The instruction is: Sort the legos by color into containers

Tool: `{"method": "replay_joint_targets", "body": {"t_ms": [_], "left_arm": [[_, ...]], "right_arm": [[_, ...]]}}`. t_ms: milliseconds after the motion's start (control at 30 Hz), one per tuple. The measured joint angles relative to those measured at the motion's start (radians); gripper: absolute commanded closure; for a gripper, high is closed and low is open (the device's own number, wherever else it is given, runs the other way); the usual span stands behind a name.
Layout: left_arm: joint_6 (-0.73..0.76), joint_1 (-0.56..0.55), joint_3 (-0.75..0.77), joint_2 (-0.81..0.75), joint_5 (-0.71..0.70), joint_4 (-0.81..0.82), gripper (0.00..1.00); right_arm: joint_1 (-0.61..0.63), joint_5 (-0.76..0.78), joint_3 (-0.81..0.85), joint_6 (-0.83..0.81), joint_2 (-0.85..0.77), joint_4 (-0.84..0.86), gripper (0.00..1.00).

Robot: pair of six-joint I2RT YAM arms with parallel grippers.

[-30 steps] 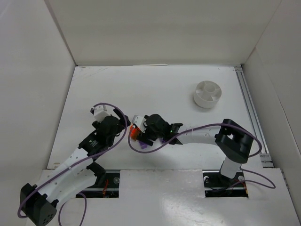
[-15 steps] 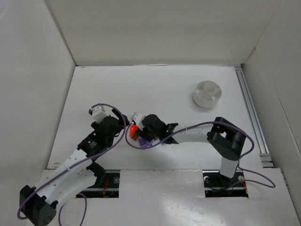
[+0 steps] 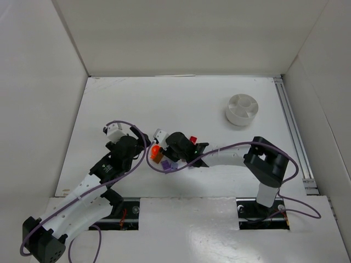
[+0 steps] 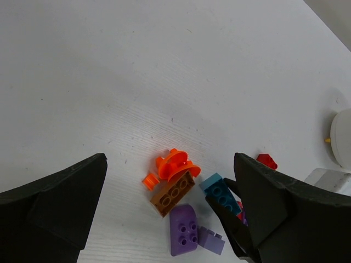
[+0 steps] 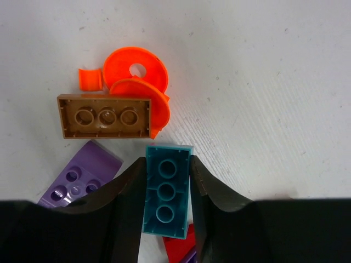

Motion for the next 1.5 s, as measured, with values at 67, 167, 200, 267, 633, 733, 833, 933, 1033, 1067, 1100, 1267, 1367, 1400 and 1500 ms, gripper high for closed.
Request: {"method": "replay_joint_targets", "body": {"t_ms": [67,167,200,267,633,733,833,933,1033,1067,1100,1267,1367,1400,1500], "left_arm": [[0.005,0.000,0.000,0.000,0.003,0.001,0.00],[0.013,0.000,0.000,0.001,0.006,0.005,0.00],[0.016,0.000,0.000,0.001,0.008,0.006,0.00],[0.023,0.000,0.000,0.001,0.014,0.012,0.00],[0.106,0.006,-0.010,0.023,0.087,0.090,0.00],[0.129,0.007,-0.014,0.041,0.116,0.108,0.00],[0.150,0.010,-0.015,0.050,0.143,0.116,0.00],[0.161,0.010,-0.015,0.050,0.158,0.122,0.00],[0.171,0.010,-0.015,0.050,0.166,0.126,0.00],[0.172,0.010,-0.015,0.050,0.168,0.127,0.00],[0.175,0.010,-0.015,0.050,0.170,0.128,0.00],[0.185,0.011,-0.015,0.050,0.183,0.138,0.00],[0.188,0.011,-0.015,0.050,0.190,0.140,0.00],[0.190,0.010,-0.015,0.050,0.192,0.141,0.00],[0.190,0.011,-0.015,0.050,0.194,0.147,0.00]], "right_arm": [[0.000,-0.010,-0.001,-0.004,-0.021,0.000,0.85],[-0.013,-0.031,-0.008,-0.011,-0.075,0.003,0.85],[-0.021,-0.041,-0.013,-0.014,-0.096,0.003,0.85],[-0.051,-0.070,-0.033,-0.019,-0.145,0.015,0.85],[-0.450,-0.257,-0.155,-0.118,-0.394,0.043,0.62],[-0.407,-0.314,-0.126,-0.191,-0.381,0.032,0.56],[-0.319,-0.378,-0.076,-0.281,-0.311,0.006,0.52],[-0.247,-0.417,-0.044,-0.356,-0.225,-0.039,0.48],[-0.201,-0.433,-0.041,-0.423,-0.162,-0.099,0.44],[-0.194,-0.435,-0.041,-0.446,-0.153,-0.123,0.41],[-0.179,-0.435,-0.041,-0.459,-0.139,-0.137,0.40],[-0.124,-0.418,-0.041,-0.527,-0.116,-0.192,0.37],[-0.112,-0.415,-0.041,-0.545,-0.100,-0.201,0.34],[-0.112,-0.413,-0.041,-0.549,-0.094,-0.202,0.34],[-0.110,-0.389,-0.041,-0.558,-0.077,-0.204,0.33]]}}
